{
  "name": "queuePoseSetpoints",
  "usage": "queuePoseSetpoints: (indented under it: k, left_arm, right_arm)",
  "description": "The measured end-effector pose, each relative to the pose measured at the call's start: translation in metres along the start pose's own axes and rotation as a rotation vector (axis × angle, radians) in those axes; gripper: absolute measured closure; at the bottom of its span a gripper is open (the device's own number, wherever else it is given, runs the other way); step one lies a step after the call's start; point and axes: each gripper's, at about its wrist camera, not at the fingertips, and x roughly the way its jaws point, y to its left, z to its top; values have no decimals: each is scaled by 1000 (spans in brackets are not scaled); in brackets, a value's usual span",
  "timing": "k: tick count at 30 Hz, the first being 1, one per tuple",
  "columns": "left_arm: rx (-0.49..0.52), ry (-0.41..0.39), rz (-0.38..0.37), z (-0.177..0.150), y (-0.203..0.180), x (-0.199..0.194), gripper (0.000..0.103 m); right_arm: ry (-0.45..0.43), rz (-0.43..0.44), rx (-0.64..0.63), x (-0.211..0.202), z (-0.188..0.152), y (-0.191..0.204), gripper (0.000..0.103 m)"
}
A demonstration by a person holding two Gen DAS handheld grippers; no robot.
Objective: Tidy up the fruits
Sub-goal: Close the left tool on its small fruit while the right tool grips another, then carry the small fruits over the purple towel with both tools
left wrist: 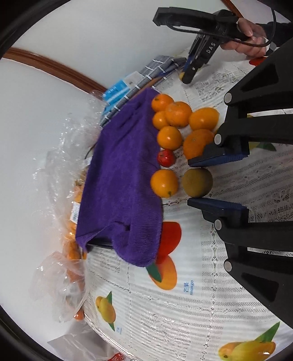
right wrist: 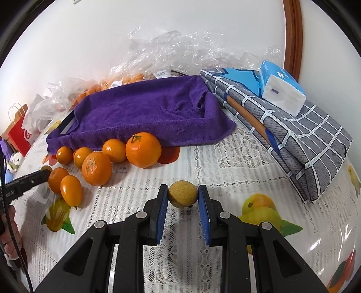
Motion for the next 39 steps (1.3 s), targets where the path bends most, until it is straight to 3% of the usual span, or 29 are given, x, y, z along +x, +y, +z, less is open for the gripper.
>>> queuePoseSetpoints:
  k: [8, 20, 28, 39]
  left_arm:
    - [-16, -40, -29, 1, 2, -7, 77]
    - [-53, -127, 35, 13, 0, -29, 77]
    - [-13, -249, 80, 68, -16, -51, 77]
    - [-38, -281, 83, 113, -15, -8, 77]
  right_arm:
    - [-24, -9, 2, -5, -1, 0, 76]
    - [-44, -14, 8, -15, 8, 4, 76]
    - [-124, -9, -19, -37, 53, 29, 76]
    - [-205, -1, -40, -17, 113, 55, 76]
